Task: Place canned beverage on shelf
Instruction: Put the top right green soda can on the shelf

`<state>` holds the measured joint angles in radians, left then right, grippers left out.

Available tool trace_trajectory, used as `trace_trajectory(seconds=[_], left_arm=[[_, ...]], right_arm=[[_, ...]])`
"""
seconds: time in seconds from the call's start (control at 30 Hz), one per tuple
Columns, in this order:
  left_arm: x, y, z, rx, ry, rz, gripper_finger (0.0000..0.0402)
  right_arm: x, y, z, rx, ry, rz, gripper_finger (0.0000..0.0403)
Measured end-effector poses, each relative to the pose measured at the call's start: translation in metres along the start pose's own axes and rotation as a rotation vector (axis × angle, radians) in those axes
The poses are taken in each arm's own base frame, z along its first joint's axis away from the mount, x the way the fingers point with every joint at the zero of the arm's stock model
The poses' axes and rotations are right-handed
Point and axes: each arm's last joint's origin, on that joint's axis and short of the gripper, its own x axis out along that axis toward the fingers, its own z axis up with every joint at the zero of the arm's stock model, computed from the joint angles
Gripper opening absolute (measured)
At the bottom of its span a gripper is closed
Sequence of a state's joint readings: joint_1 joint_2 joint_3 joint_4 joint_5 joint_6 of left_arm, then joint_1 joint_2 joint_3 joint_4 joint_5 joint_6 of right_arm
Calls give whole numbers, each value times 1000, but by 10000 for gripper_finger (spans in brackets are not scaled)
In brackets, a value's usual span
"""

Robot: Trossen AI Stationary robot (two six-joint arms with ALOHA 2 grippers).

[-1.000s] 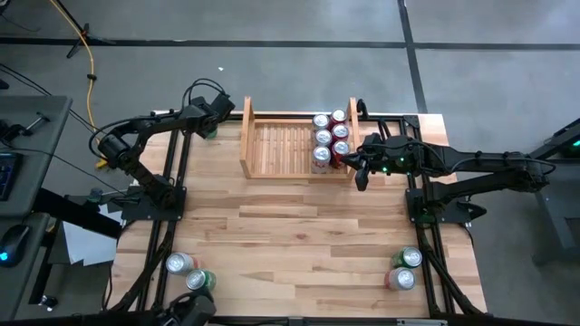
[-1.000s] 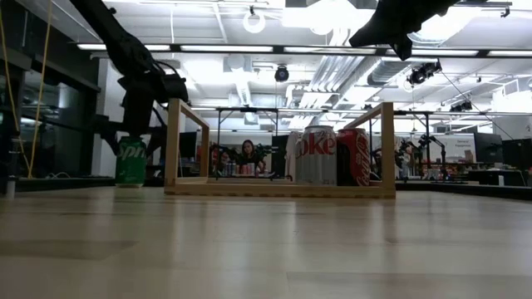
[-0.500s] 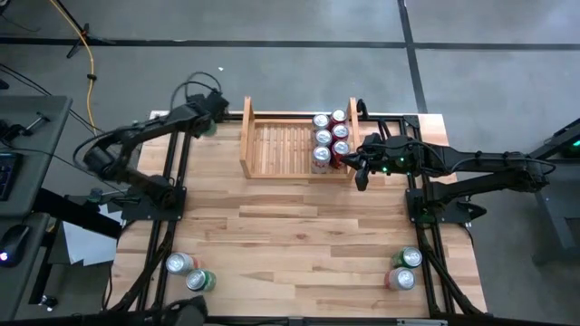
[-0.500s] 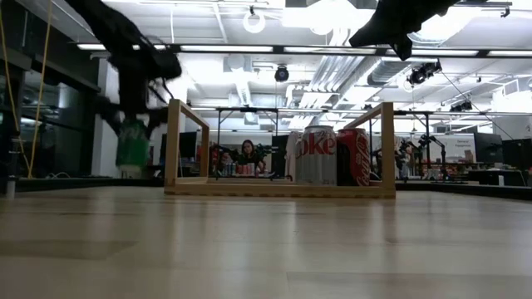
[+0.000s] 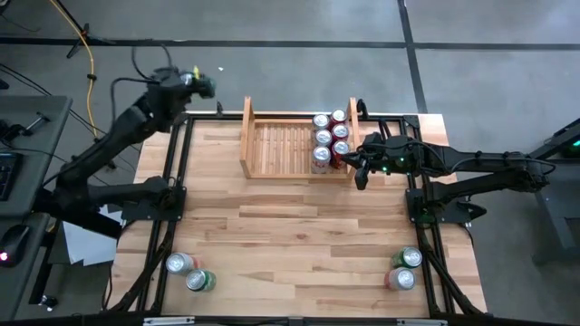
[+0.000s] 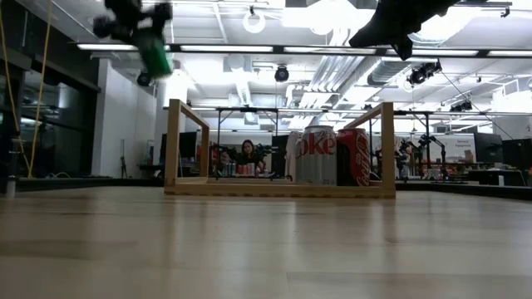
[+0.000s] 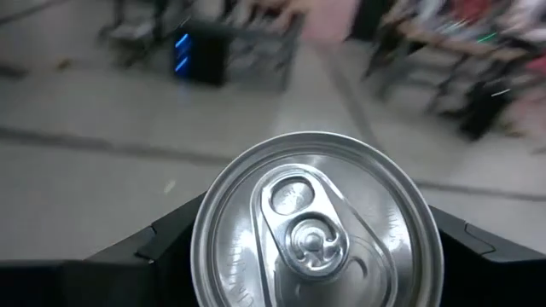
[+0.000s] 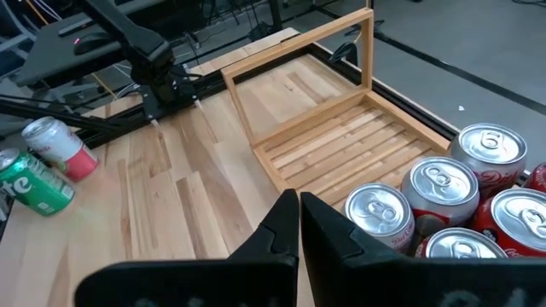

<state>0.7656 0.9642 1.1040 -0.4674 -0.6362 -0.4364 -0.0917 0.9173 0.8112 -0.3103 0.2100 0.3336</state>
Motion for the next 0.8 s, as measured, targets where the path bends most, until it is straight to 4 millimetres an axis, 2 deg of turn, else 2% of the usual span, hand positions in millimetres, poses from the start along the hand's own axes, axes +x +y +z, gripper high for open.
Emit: trace_trajectory(seconds=[0.17, 0.23, 0.33, 0.43, 0.57, 0.8], left_arm=[[-23, -25, 43, 57, -96, -222, 285], [-26, -38, 51, 117, -88, -312, 285], [-26, -61, 52, 252, -54, -484, 285], [-25, -85, 44, 363, -4, -708, 285], [-23, -116, 17, 474, 107, -970, 285], [-20, -161, -37, 633, 259, -1075, 285]], right_arm=[[0, 0, 0, 6, 0, 0, 0], [0, 0, 0, 6, 0, 0, 0], [0, 0, 0, 9, 0, 0, 0], [0, 0, 0, 45, 0, 0, 0], [0, 0, 0, 62, 0, 0, 0], [0, 0, 0, 110, 0, 0, 0]])
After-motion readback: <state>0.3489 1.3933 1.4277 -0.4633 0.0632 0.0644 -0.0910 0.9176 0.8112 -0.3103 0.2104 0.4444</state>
